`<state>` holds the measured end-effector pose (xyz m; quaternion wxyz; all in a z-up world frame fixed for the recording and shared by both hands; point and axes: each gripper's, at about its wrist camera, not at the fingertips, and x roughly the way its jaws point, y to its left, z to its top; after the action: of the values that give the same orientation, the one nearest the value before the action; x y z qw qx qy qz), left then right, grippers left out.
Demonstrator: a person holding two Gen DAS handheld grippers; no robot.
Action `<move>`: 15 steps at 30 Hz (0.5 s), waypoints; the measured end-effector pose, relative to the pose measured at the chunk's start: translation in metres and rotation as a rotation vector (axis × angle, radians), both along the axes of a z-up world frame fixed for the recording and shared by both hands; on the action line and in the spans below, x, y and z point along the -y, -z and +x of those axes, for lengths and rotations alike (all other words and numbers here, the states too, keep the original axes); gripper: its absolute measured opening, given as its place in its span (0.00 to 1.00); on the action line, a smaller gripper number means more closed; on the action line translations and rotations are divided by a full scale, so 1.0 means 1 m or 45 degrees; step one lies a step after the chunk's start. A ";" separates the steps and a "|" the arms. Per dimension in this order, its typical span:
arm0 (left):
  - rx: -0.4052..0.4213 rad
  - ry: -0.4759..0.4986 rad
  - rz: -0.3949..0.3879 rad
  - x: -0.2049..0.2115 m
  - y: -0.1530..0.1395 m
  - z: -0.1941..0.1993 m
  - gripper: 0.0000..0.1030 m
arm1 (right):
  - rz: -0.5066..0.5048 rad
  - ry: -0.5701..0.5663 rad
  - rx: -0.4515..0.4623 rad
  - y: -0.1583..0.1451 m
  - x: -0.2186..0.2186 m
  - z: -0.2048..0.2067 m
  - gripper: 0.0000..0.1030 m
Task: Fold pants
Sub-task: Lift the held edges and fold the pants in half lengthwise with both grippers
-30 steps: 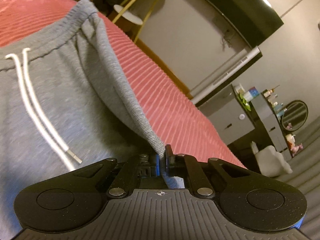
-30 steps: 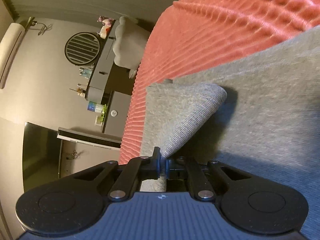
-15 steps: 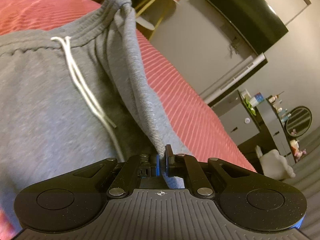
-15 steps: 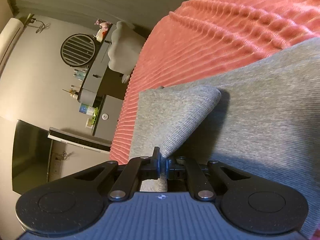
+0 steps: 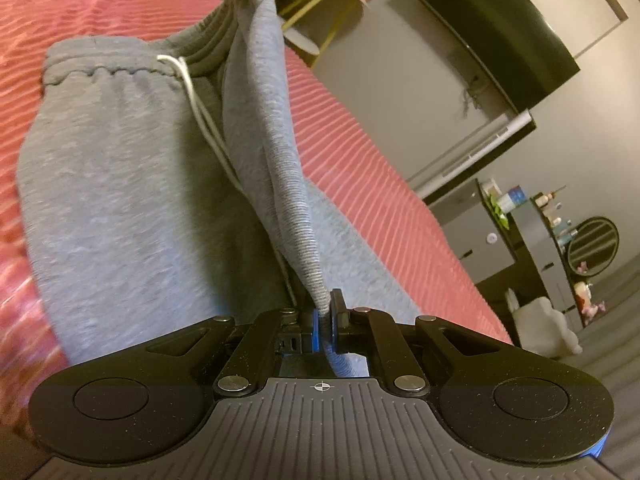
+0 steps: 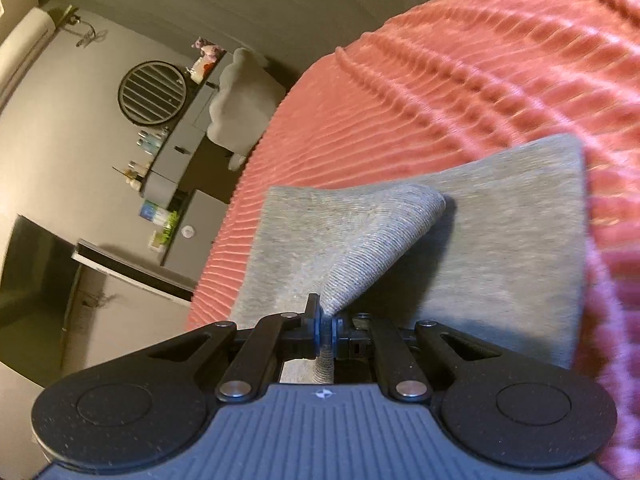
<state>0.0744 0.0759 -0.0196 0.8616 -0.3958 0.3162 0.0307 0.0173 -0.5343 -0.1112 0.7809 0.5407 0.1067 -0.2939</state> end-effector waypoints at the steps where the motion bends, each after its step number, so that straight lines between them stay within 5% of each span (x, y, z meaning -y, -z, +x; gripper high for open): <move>1: -0.006 -0.002 -0.003 -0.001 0.001 -0.003 0.07 | 0.001 -0.002 -0.009 0.000 0.001 -0.004 0.05; 15: -0.086 -0.003 -0.093 -0.018 0.008 -0.039 0.07 | -0.112 -0.063 -0.163 -0.023 -0.009 -0.041 0.05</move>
<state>0.0356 0.0942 -0.0275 0.8353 -0.4261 0.3458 0.0334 -0.0237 -0.5257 -0.0878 0.8025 0.4832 0.1567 -0.3129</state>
